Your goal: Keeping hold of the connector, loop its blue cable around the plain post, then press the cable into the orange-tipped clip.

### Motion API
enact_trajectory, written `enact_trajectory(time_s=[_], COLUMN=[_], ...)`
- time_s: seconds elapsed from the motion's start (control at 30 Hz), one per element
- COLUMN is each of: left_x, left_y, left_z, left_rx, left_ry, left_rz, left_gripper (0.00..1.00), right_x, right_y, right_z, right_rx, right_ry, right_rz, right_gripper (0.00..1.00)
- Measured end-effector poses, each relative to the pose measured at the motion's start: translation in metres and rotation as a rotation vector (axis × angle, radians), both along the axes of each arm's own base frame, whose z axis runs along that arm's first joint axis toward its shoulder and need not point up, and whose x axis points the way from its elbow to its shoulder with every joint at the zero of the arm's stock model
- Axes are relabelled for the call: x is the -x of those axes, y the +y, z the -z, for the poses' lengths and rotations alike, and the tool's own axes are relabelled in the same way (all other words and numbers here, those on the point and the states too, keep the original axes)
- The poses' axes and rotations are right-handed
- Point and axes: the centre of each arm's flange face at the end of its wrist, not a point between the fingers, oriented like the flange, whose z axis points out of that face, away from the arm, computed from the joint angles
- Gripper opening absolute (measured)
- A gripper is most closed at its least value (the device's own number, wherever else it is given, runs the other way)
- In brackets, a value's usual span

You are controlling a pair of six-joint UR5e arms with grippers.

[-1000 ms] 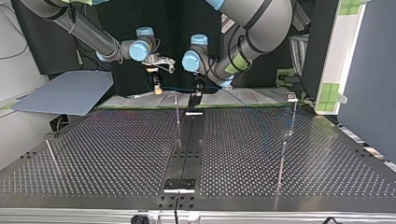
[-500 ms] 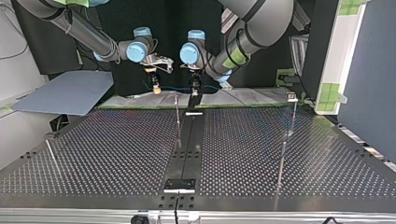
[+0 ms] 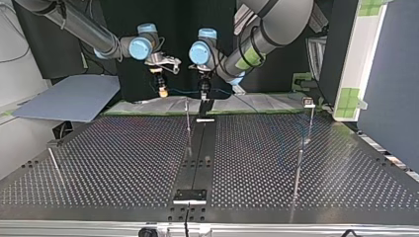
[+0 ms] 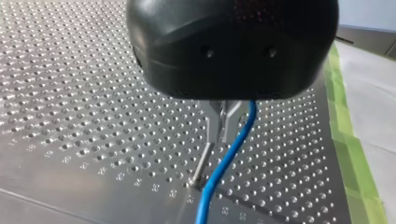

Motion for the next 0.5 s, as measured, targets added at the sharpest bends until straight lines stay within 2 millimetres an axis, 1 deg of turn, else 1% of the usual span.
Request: enact_trajectory(time_s=[0.23,0.5], left_x=[0.002,0.002], left_y=[-0.001,0.004], left_z=[0.001,0.004], left_rx=[-0.002,-0.014], left_ry=[0.005,0.023], left_rz=[0.001,-0.003], left_gripper=[0.0,0.0], right_x=[0.016,0.029], right_y=[0.0,-0.014], right_z=[-0.015,-0.027], right_rx=[0.006,-0.015], right_ry=[-0.063,-0.103], right_rz=[0.038,0.079], right_gripper=[0.0,0.0])
